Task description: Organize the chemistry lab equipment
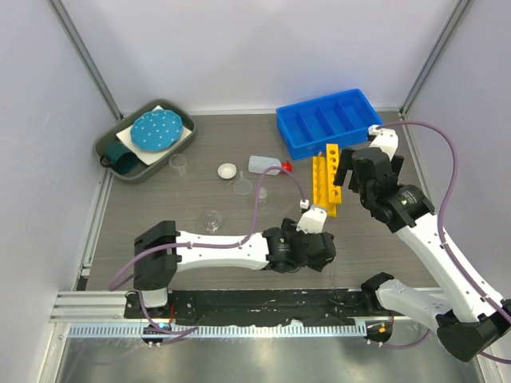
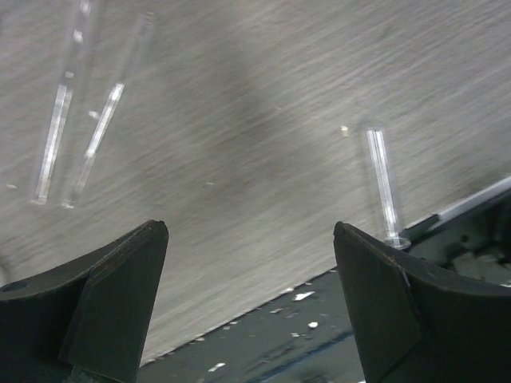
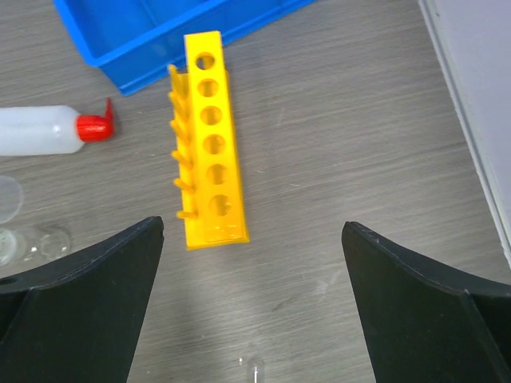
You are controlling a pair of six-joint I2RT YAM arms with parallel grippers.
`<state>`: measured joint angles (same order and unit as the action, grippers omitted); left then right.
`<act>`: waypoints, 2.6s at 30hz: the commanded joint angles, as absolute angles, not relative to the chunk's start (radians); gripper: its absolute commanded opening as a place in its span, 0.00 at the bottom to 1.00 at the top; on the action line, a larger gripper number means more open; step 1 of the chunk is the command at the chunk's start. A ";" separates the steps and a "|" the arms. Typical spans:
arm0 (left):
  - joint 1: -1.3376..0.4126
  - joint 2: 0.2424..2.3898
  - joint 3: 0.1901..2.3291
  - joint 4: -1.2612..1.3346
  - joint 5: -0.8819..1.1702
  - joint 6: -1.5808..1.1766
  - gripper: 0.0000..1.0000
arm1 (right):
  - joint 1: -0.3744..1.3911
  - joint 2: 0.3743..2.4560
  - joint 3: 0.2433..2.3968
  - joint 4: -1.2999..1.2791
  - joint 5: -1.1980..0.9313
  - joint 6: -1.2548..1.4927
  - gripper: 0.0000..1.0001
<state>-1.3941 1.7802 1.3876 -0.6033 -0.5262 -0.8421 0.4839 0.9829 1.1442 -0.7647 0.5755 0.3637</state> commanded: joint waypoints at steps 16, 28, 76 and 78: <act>-1.566 2.043 1.620 -0.546 -0.643 -1.180 0.70 | 0.486 0.934 1.101 -0.851 0.709 0.480 1.00; -1.566 2.215 1.787 -0.643 -0.657 -1.157 0.67 | 0.486 0.896 1.077 -0.862 0.709 0.480 1.00; -1.194 1.549 1.129 -0.141 0.198 -0.506 0.00 | 0.488 0.775 1.106 -0.916 0.131 0.465 0.99; -1.164 1.510 1.089 -0.060 0.274 -0.489 0.00 | 0.486 0.743 1.104 -0.940 0.088 0.469 0.99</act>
<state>-1.2171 1.5959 1.1526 -0.2855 0.0086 -0.5823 0.4835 0.7986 1.0782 -0.9043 0.2897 0.4698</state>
